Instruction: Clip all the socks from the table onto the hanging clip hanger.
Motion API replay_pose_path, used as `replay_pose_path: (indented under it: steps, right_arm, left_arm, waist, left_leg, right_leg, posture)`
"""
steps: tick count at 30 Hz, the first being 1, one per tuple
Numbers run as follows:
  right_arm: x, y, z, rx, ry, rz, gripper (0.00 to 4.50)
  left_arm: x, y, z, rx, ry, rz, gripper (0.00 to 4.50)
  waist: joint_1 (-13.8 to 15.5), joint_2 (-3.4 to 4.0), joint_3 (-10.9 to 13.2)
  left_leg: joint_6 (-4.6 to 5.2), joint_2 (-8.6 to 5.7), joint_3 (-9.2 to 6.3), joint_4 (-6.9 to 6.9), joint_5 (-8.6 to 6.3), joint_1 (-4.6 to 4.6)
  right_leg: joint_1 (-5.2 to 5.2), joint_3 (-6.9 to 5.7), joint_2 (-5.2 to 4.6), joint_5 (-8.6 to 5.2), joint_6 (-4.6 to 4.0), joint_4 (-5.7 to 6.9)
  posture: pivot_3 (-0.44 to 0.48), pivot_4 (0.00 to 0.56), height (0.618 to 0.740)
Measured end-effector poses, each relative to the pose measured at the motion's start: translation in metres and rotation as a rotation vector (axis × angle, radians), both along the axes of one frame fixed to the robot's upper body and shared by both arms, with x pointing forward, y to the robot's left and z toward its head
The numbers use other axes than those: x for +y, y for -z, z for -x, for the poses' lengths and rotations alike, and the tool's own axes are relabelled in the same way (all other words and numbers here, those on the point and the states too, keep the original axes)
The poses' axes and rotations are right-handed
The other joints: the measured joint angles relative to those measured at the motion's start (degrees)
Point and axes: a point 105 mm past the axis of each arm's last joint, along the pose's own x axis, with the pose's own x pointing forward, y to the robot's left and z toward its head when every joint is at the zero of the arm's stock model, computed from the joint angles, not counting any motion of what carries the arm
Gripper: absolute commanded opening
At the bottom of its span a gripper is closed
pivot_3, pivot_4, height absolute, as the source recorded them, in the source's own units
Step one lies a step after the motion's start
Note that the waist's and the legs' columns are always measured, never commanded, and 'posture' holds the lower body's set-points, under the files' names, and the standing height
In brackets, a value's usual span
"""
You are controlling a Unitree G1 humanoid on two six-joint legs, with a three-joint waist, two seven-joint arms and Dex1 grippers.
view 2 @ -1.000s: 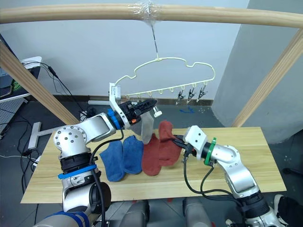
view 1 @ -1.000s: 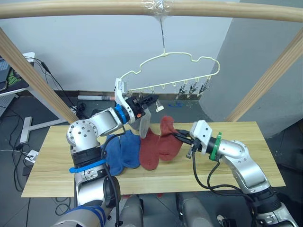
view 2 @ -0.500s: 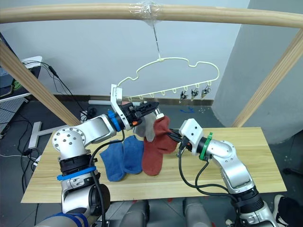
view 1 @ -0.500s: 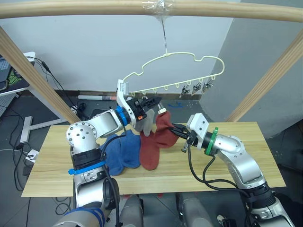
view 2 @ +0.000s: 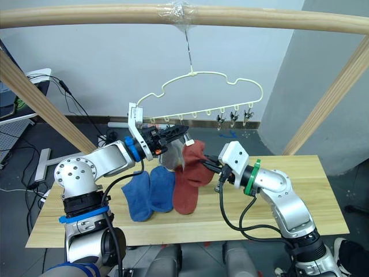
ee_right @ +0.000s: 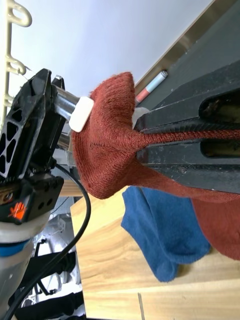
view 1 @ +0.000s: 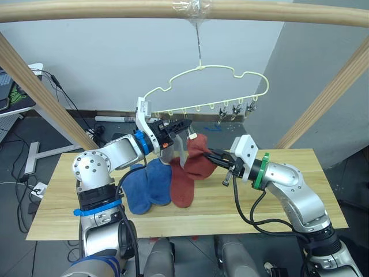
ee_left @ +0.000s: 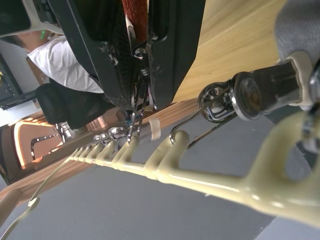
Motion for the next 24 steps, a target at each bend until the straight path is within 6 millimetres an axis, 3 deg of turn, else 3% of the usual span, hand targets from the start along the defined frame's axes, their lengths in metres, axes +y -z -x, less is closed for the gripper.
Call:
replay_pose_path:
  steps: [14,20,24]
  right_arm:
    - [0.006,0.001,-0.006,0.016,0.042,-0.035,0.01]
    - [0.004,0.002,-0.009,0.015,0.066,-0.033,0.00]
    - [0.004,0.002,-0.011,0.016,0.069,-0.031,0.00]
  left_arm:
    - [-0.005,-0.003,0.006,0.001,0.040,0.038,0.16]
    - [-0.002,-0.002,0.007,-0.001,0.038,0.050,2.15]
    - [-0.002,-0.003,0.009,-0.003,0.048,0.060,3.23]
  waist:
    - [0.1,0.00,0.0]
    - [0.1,0.00,0.0]
    - [0.1,0.00,0.0]
  left_leg:
    - [0.00,0.00,0.00,0.00,0.00,-0.11]
    - [0.00,0.00,0.00,0.00,0.00,-0.12]
    - [0.00,0.00,0.00,0.00,0.00,-0.12]
  right_leg:
    - [-0.13,0.00,0.00,0.01,-0.01,0.01]
    - [-0.14,0.00,0.00,0.01,-0.01,0.02]
    - [-0.14,0.00,0.00,0.01,-0.01,0.02]
  posture:
    - [0.010,0.218,0.740]
    - [0.015,0.221,0.740]
    - [0.023,0.224,0.740]
